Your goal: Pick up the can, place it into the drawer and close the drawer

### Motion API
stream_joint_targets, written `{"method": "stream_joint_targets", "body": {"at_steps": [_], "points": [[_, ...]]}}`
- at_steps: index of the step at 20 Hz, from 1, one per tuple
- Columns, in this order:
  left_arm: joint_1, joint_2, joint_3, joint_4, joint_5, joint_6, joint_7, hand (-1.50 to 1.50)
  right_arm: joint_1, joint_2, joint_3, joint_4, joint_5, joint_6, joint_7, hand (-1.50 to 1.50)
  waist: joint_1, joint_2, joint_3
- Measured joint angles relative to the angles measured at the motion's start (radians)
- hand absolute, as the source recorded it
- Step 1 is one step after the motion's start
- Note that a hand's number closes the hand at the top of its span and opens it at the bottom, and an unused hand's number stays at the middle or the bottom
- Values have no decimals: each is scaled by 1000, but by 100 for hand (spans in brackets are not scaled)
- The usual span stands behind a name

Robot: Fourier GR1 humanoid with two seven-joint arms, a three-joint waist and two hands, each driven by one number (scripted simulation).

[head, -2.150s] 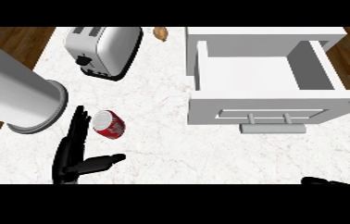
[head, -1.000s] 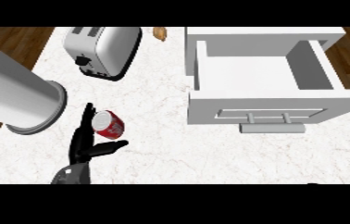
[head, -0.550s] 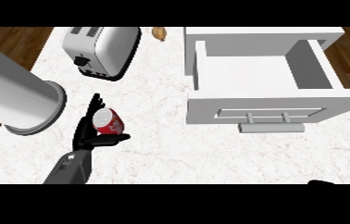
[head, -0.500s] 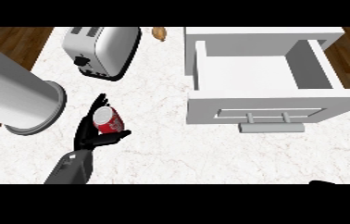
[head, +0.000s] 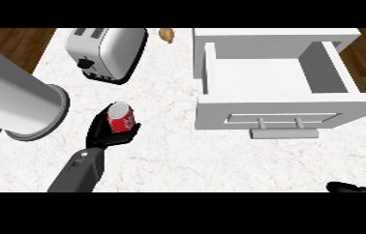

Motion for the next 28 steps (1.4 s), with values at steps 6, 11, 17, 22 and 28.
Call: {"method": "stream_joint_targets", "body": {"at_steps": [6, 11, 17, 22, 28], "points": [[-92, -17, 26, 76, 12, 56, -18, 150, -7, -2, -9, 18, -1, 7, -18, -150, -6, 2, 0], [-154, -31, 46, 82, 34, 77, -16, 150, -10, -1, -11, 21, 6, 6, -23, -150, -6, 2, 0], [-187, -64, 17, -22, 44, 94, 77, 150, -3, -5, -30, -6, 4, -1, -8, -150, 4, -3, 1], [-243, -97, -56, -146, 53, 157, 208, 150, 19, 6, -28, -17, 10, 3, -14, -150, 9, -7, 2], [-302, -112, -148, -338, 83, 221, 416, 150, 42, 1, -48, -35, 2, 14, -19, -150, 9, -9, 2]]}}
